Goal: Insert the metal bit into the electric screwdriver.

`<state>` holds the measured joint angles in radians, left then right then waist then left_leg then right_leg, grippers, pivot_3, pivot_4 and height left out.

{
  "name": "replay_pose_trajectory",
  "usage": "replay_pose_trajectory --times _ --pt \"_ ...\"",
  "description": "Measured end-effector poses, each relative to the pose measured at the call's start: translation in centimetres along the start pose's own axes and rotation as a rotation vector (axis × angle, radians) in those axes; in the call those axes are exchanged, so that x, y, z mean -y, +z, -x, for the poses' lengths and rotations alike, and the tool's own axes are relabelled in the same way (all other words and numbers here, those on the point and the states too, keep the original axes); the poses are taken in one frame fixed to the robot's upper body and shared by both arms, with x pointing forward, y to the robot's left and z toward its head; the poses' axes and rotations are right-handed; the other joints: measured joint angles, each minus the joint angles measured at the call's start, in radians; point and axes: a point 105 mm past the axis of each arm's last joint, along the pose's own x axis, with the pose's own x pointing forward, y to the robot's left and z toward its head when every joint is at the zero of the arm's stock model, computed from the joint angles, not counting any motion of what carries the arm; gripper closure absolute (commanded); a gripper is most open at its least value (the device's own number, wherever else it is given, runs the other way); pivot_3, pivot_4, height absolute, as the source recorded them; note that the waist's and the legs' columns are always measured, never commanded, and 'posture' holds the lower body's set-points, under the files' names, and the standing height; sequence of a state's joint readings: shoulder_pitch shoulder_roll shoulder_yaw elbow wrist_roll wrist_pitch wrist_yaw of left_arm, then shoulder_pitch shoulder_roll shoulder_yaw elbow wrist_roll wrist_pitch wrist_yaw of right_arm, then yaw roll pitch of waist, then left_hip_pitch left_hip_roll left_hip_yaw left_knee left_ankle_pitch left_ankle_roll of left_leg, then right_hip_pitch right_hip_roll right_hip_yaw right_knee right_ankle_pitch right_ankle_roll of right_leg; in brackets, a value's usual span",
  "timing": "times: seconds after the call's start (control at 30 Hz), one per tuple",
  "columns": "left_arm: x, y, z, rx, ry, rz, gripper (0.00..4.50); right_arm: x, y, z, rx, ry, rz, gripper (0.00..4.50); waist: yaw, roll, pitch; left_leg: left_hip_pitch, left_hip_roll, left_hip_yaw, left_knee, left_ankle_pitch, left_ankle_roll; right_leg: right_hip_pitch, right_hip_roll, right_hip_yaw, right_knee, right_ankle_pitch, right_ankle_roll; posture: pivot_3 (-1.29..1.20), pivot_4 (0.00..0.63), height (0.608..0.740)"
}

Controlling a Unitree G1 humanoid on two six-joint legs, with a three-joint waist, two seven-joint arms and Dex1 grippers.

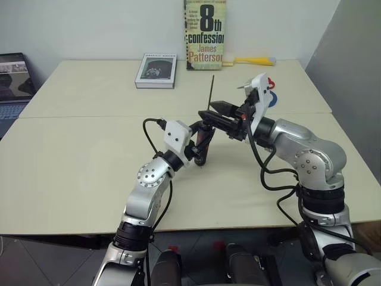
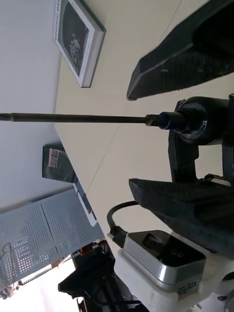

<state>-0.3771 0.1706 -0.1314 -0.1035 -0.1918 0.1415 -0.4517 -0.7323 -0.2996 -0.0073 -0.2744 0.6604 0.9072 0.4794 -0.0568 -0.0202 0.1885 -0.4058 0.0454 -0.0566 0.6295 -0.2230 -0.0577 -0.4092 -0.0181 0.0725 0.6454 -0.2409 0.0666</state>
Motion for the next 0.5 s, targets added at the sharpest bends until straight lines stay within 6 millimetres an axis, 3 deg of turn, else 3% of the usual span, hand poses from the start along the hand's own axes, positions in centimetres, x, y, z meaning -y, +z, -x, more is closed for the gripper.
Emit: replay_pose_trajectory --times 0.37,0.5 --pt "0.0 0.0 -0.1 0.001 -0.001 0.0 2.85 1.0 1.0 1.3 0.017 -0.03 0.073 1.37 0.0 0.0 0.0 0.0 0.0 0.0 0.0 0.0 0.0 0.0 0.0 0.0 -0.001 0.0 0.0 0.0 0.15 0.74" --pt "-0.1 0.0 -0.2 -0.001 -0.001 -0.002 2.85 0.7 0.8 2.5 -0.008 -0.001 0.124 0.69 -0.002 0.0 0.0 0.0 0.0 0.0 -0.001 0.0 0.0 0.0 0.0 0.0 0.0 0.0 0.0 0.0 0.15 0.74"
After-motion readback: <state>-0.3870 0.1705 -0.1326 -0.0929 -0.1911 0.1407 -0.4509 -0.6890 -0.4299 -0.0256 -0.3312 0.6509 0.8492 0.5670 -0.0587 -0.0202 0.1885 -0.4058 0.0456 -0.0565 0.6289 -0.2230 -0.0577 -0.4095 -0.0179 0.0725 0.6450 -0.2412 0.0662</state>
